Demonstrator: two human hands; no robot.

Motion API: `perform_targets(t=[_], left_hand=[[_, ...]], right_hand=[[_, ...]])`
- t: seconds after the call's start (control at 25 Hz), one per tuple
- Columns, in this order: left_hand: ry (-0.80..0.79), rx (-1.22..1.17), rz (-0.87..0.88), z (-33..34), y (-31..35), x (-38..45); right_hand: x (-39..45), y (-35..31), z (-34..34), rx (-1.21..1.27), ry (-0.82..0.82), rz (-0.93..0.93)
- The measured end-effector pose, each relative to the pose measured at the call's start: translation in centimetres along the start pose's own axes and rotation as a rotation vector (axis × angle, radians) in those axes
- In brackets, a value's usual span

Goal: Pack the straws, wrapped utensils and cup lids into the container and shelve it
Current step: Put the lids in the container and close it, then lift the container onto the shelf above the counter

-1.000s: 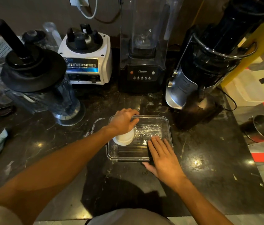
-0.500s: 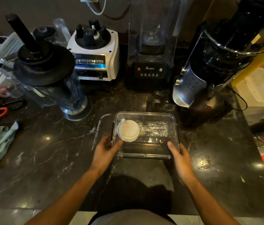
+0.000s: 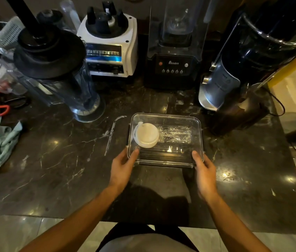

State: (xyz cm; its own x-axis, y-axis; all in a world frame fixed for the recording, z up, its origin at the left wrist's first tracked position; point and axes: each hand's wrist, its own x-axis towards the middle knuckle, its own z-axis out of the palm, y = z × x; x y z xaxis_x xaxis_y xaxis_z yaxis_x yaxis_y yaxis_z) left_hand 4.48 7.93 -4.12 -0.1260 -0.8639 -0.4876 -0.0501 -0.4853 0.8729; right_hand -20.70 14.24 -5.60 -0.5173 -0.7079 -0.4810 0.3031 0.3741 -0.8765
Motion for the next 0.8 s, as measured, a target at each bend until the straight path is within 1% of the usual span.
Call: perform_targets(t=[0.08, 0.2, 0.28, 0.44, 0.64, 0.8], left_hand=[[0.026, -0.008, 0.017, 0.1, 1.0, -0.3], [0.05, -0.014, 0.102, 0.2, 3.6, -0.8], [0.07, 0.01, 0.195, 0.4, 6.1, -1.4], [0.1, 0.023, 0.374, 0.9, 12.4, -2.8], [0.156, 0.08, 0.632, 1.1, 19.4, -4.4], [0.218, 0.136, 0.688, 1.4, 24.0, -5.7]], right_hand=[[-0.4, -0.9, 0.2, -0.026, 0.008, -0.058], [-1.3, -3.8, 0.4, -0.062, 0.001, -0.136], [-2.0, -6.4, 0.6, -0.103, 0.022, -0.213], [-3.6, -12.9, 1.2, -0.237, 0.105, -0.464], [-6.4, -21.1, 1.4, -0.248, 0.147, -0.664], [-8.5, -26.7, 1.5, -0.26, 0.196, -0.749]])
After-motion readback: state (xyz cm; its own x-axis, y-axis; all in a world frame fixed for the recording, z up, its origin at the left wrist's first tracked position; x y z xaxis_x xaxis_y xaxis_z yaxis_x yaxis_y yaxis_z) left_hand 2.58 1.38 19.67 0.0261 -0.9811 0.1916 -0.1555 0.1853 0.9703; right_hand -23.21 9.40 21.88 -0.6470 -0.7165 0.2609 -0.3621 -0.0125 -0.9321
